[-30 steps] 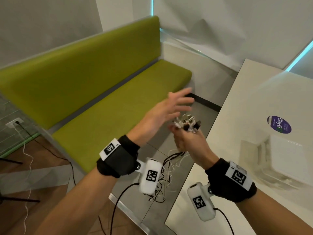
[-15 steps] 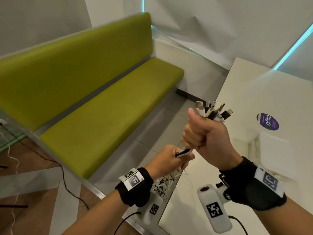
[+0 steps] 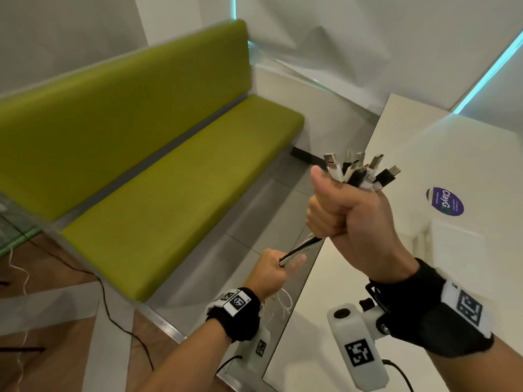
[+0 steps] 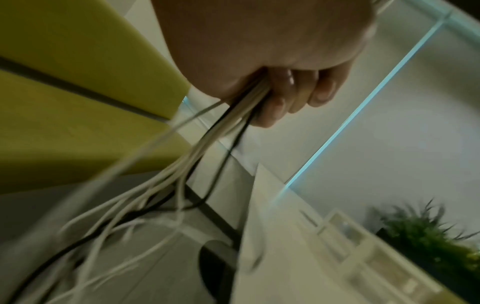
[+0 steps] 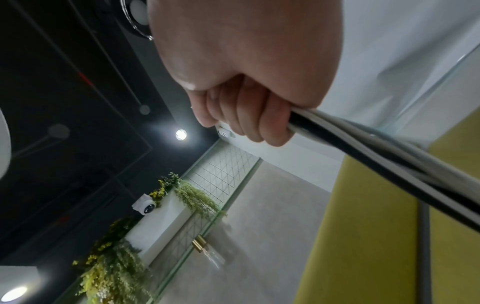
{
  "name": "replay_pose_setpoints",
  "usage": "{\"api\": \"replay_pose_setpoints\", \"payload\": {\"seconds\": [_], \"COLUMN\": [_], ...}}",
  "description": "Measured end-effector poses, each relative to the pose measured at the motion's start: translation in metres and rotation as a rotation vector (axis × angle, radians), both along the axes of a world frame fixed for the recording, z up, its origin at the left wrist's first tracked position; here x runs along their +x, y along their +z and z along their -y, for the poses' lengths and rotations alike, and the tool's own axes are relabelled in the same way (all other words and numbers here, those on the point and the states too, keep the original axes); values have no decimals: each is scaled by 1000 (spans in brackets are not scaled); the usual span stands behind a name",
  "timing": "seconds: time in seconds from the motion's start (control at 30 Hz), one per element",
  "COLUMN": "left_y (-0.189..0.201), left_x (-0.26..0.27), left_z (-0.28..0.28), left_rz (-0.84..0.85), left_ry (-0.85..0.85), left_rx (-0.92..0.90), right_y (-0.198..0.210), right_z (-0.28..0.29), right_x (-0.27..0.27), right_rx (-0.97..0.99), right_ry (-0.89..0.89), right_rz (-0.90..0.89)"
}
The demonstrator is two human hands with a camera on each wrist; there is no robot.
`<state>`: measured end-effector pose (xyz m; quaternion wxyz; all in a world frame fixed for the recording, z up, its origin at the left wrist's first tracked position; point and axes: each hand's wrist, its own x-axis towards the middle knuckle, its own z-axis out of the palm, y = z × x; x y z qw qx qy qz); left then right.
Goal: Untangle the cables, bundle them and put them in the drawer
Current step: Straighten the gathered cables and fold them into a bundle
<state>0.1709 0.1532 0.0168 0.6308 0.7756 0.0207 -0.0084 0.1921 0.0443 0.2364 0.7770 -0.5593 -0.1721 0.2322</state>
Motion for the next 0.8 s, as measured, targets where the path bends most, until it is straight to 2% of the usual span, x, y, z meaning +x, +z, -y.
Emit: {"api": "replay_pose_setpoints", "payload": {"seconds": [0.17, 0.33, 0.4, 0.47, 0.57, 0.67, 0.73, 0.8], "left_y": [-47, -45, -30, -4, 55, 116, 134, 136], "left_x": [-8, -1, 1, 3, 2, 8, 12, 16], "left_z": [-23, -33, -40, -53, -71, -56, -35, -23], "left_rz": [-62, -142, -150, -155, -17, 109, 77, 67], "left_ry": [52, 78, 6, -144, -299, -423, -428, -392], "left_rx": [36, 91, 175, 191, 199, 56, -105, -227], "right_y": [7, -6, -8, -11, -19, -24, -22, -18], "right_z": [0, -11, -14, -14, -13, -21, -26, -28], "right_x": [-1, -5, 0, 7, 14, 13, 13, 16], "right_rx": [3, -65, -80, -75, -94, -117, -110, -70], "right_ry": [51, 70, 70, 57, 50, 45, 26, 6], "right_rz": [44, 62, 84, 94, 104, 120, 94, 24]}}
